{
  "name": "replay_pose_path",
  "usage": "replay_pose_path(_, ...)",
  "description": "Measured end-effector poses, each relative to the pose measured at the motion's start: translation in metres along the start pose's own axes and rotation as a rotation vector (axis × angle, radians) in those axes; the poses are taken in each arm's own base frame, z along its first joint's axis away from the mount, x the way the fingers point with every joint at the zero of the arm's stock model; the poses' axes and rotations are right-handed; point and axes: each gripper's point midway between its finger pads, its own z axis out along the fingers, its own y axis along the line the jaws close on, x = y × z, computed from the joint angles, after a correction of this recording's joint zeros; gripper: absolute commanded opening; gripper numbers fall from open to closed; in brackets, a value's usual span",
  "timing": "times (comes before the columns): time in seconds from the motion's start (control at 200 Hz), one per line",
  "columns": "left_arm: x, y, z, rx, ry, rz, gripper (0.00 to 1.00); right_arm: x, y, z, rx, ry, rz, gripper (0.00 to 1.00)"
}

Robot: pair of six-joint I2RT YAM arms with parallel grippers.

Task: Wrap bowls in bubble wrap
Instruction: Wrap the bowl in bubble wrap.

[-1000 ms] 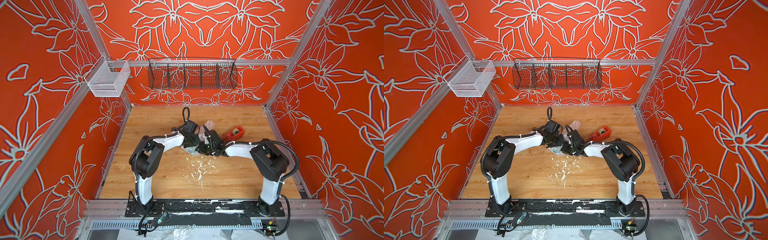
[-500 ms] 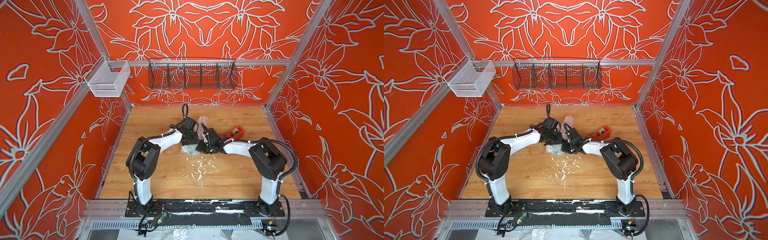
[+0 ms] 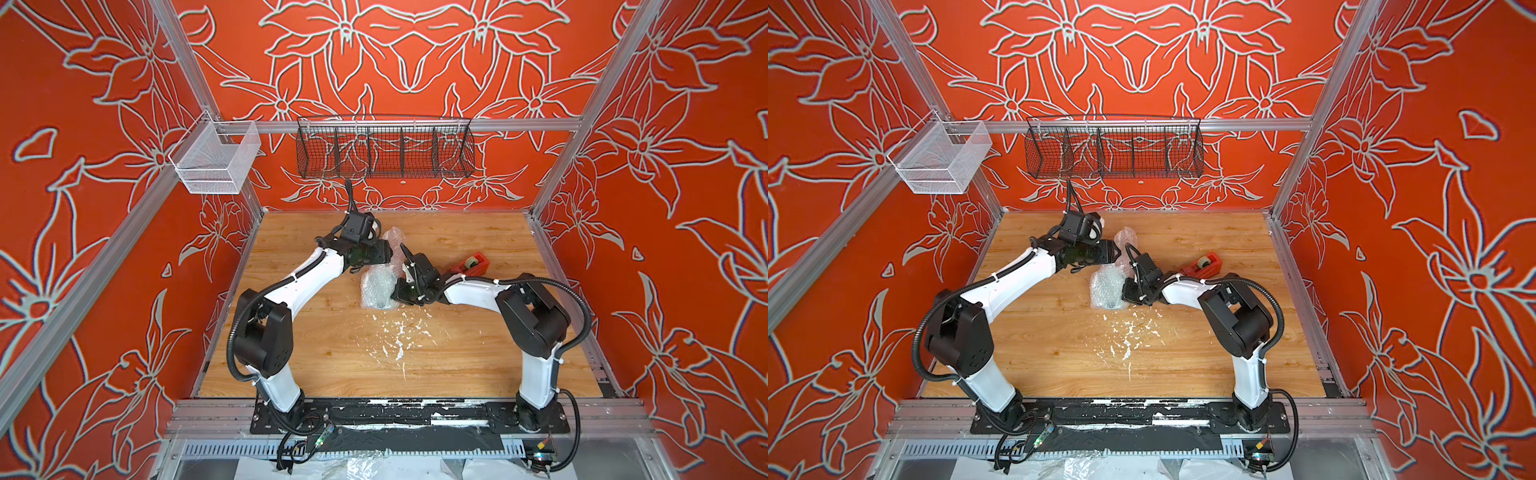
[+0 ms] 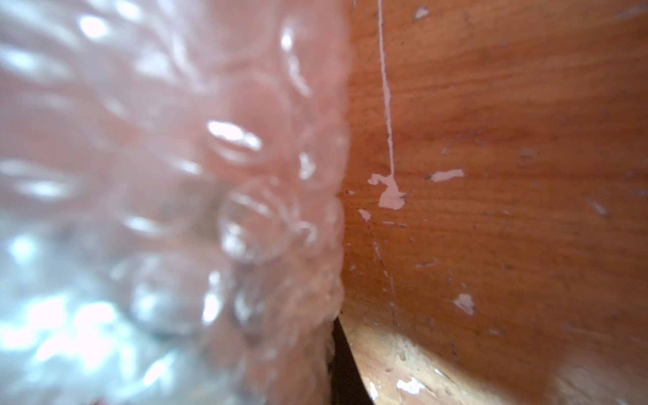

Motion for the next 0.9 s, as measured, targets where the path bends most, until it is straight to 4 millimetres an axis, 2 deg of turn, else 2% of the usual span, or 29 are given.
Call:
replay_pose_path(0.09,-0.005,0.011,-0.015,-0.015,-0.03,0.002,0.67,-0.001,0.001,0.002,-0.002,0.006,-0.002,0.04)
replay_pose_path(0.17,0.006,0.029,-0.027,-0.037,-0.036,-0.014,0.69,-0.001,0.003,0.002,-0.002,0.01,-0.003,0.04)
replay_pose_path(0.315,0.061,0.064,-0.04,-0.084,0.017,-0.056,0.69,-0.002,0.004,0.004,0.0,0.018,-0.004,0.04)
replay_pose_path(0.425,0.104,0.078,-0.042,-0.096,0.071,-0.075,0.69,-0.002,0.005,0.004,-0.002,0.024,-0.005,0.04)
replay_pose_path(0.505,0.123,0.085,-0.041,-0.086,0.098,-0.093,0.68,-0.002,0.006,0.005,-0.002,0.026,-0.005,0.04)
replay_pose_path(0.576,0.131,0.087,-0.039,-0.067,0.108,-0.109,0.68,-0.002,0.006,0.005,-0.002,0.027,-0.005,0.04)
replay_pose_path(0.721,0.131,0.085,-0.03,-0.032,0.102,-0.126,0.66,-0.001,0.006,0.005,-0.001,0.028,-0.006,0.03)
replay_pose_path(0.901,0.133,0.086,-0.001,0.012,0.14,-0.153,0.61,0.001,0.007,0.005,-0.001,0.031,-0.008,0.03)
